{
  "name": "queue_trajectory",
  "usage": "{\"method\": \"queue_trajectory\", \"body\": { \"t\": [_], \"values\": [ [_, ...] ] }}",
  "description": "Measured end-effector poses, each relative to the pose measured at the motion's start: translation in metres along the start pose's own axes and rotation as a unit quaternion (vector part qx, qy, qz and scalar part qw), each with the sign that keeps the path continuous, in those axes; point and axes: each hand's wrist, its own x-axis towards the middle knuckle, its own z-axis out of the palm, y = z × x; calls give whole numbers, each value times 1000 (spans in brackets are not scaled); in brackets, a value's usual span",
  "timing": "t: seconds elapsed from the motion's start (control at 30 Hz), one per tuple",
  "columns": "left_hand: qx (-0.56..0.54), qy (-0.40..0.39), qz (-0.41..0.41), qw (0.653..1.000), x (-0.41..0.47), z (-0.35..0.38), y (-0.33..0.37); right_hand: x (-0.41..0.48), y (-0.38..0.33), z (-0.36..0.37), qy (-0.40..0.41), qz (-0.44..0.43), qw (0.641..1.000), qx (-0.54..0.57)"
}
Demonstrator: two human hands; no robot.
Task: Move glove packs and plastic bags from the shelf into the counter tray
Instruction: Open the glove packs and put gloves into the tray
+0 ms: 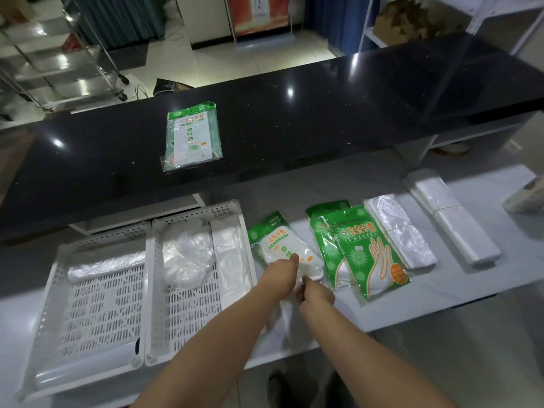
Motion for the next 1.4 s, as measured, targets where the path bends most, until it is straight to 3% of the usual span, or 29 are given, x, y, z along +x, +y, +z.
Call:
{"method": "queue_trajectory", "body": {
  "t": [0.1, 0.23, 0.47, 0.87, 1.1, 1.27, 1.4],
  "values": [
    [-14, -1, 25, 1000, 1, 1, -3, 10, 2, 1, -11, -3, 999, -40],
    [65, -21, 83, 994, 13, 18, -14, 21, 10, -8, 4, -63, 986, -157],
    [72, -51, 87, 992, 26, 12, -1, -3, -1, -50, 38, -171, 954, -245],
    [82, -90, 61, 991, 23, 17, 5, -9, -7, -130, 28, -190, 967, -170],
    [64, -90, 42, 993, 8, 21, 10, -8, -3, -130, -93, -119, 988, -38],
    [69, -101, 38, 992, -3, 22, 14, -10, 4, -127, -92, -181, 972, -118],
    [66, -105, 45, 991, -13, 23, 17, -8, 4, -120, -52, -157, 975, -147]
  ]
}}
